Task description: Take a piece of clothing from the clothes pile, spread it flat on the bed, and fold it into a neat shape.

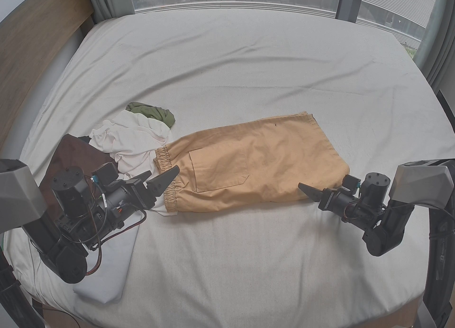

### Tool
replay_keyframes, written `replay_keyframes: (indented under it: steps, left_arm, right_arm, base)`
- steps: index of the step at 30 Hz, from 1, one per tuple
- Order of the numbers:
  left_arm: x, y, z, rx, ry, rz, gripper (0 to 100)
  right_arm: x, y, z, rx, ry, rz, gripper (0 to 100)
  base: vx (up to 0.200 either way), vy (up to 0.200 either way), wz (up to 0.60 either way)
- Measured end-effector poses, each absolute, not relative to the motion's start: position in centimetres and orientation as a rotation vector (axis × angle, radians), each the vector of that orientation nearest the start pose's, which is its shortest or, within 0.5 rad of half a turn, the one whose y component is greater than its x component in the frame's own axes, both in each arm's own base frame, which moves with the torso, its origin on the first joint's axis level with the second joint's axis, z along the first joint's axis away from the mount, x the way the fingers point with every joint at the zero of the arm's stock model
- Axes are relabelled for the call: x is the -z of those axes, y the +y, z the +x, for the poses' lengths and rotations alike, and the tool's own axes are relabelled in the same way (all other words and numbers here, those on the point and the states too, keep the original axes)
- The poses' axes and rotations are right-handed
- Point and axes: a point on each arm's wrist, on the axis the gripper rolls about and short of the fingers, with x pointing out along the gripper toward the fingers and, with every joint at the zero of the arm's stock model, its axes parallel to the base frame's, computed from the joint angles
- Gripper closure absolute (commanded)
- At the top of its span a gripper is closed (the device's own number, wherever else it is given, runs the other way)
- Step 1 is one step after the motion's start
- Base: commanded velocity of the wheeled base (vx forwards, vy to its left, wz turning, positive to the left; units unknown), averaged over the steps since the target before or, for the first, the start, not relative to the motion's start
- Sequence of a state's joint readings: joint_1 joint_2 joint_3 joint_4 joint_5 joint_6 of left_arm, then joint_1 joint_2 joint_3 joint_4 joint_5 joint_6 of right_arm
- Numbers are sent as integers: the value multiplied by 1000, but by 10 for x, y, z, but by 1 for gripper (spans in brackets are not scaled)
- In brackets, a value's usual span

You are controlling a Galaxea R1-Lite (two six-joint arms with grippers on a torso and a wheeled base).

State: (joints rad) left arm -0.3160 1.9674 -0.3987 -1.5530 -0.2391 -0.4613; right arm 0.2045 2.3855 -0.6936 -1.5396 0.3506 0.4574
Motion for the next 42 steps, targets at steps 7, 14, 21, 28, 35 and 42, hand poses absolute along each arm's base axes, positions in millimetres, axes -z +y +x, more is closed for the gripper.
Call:
replay_keyframes:
  steps: [7, 14, 21, 28, 35, 42]
  left_arm:
    - [-101, -96, 277, 542, 144, -449, 0]
    - [-101, -97, 277, 543, 143, -448, 0]
    - [-101, -97, 277, 545, 144, -447, 0]
    - [-101, -98, 277, 546, 144, -447, 0]
    - [-101, -97, 277, 545, 142, -447, 0]
    - [-102, -96, 277, 543, 138, -448, 0]
  right_arm:
    - [-9, 86, 369, -487, 256, 476, 0]
    - [-8, 90, 372, -485, 249, 478, 0]
    - [-6, 91, 372, -486, 252, 484, 0]
    - [-4, 92, 372, -487, 262, 486, 100]
    - [-1, 93, 371, -490, 273, 488, 100]
    - [-1, 97, 368, -494, 278, 485, 100]
  base:
    - [0, 0, 0]
    - [0, 0, 0]
    - [0, 0, 0]
    - [0, 0, 0]
    - [0, 0, 0]
    - [0, 0, 0]
